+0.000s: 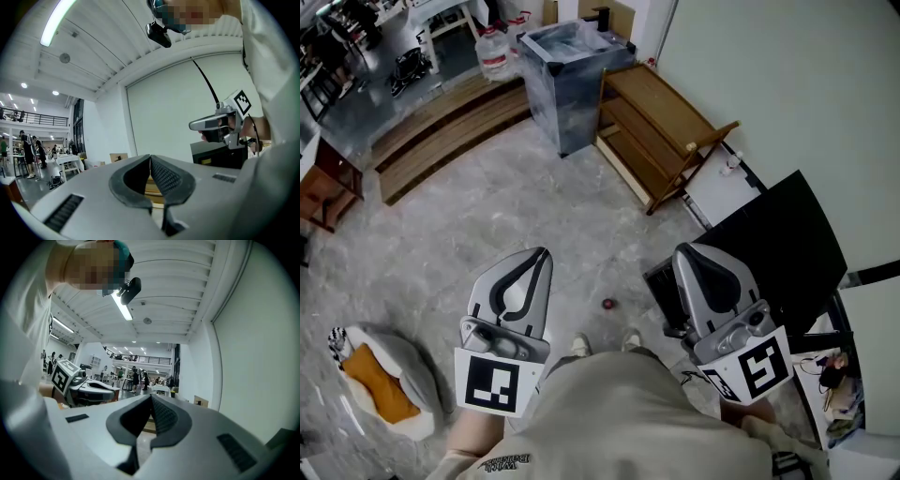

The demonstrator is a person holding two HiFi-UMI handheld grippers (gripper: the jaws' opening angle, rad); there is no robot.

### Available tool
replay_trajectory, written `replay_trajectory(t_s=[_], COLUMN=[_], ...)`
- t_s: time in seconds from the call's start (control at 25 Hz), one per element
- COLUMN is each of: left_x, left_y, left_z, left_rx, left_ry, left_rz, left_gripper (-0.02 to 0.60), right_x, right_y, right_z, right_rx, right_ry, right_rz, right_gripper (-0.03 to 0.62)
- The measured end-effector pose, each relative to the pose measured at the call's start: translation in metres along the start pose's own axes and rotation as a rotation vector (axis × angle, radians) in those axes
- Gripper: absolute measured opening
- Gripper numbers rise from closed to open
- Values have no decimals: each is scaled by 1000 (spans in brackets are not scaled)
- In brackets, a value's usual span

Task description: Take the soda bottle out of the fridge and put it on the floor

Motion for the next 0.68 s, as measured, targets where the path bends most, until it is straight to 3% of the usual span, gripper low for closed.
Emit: replay_trajectory(t_s=[0.68], left_x=[-2], left_y=[-7], left_z=[-19], left_rx=[9], left_ry=[-44], left_rz=[-25], left_gripper=[6], right_x=[-23], right_y=[-15], right_z=[-3], right_rx=[12], right_ry=[-48], right_rz=[-52], right_gripper=[-3])
Point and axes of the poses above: the fingertips, and each gripper's own axes: z forward along the fingers, x to its right, y out of its underside, the point moved 3 cm from there along -z, backward along the fingers, and after that the axes turned 8 degrees about z, right-handed, at the moved point
